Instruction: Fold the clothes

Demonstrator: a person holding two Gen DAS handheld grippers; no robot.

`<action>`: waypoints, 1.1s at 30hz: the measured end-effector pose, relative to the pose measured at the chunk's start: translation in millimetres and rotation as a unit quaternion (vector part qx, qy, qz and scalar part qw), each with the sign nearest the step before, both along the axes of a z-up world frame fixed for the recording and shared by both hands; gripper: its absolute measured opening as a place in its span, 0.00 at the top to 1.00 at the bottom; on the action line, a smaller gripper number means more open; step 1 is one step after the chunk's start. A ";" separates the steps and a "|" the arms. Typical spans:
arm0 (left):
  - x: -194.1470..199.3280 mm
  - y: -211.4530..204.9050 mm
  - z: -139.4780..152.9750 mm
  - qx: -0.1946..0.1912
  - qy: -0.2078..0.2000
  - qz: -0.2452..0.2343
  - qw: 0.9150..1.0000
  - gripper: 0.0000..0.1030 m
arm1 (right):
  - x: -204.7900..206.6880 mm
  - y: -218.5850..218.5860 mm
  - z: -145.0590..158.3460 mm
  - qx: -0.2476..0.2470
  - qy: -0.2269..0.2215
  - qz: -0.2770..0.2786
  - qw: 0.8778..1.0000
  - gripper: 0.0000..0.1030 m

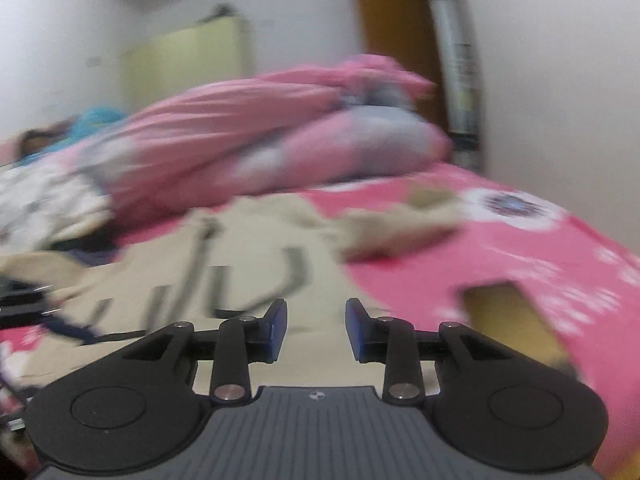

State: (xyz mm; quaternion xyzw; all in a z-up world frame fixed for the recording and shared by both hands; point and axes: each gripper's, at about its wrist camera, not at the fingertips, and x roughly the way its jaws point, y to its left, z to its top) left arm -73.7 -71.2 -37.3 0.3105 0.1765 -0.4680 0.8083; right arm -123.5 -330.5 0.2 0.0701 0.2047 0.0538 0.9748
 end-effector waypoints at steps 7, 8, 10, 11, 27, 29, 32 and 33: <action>-0.3 4.0 -15.7 0.019 -0.003 0.007 1.000 0.44 | 0.9 9.6 -12.7 0.105 0.066 0.105 0.987 0.68; -1.0 4.9 -18.1 0.017 0.000 0.007 1.000 0.44 | -1.9 5.2 -18.1 0.139 0.087 0.107 0.981 0.68; -3.3 5.0 -22.4 0.013 0.004 0.006 1.000 0.44 | -6.8 -3.7 -31.2 0.210 0.126 0.108 0.964 0.70; -4.4 4.2 -24.4 0.013 0.005 0.004 1.000 0.44 | -8.4 -7.2 -38.6 0.243 0.143 0.107 0.953 0.71; -9.5 -2.6 -35.9 0.011 0.019 0.000 1.000 0.44 | 5.7 -6.8 -76.2 0.361 0.182 0.093 0.910 0.98; -9.7 -2.5 -35.9 0.011 0.020 -0.001 1.000 0.44 | 6.3 -8.3 -77.4 0.366 0.178 0.091 0.909 0.98; -9.5 -2.1 -36.0 0.009 0.022 -0.001 1.000 0.44 | 7.2 -10.4 -79.3 0.374 0.173 0.088 0.907 0.98; -9.3 -1.9 -36.0 0.008 0.024 -0.001 1.000 0.44 | 8.3 -11.0 -79.3 0.379 0.170 0.089 0.905 0.98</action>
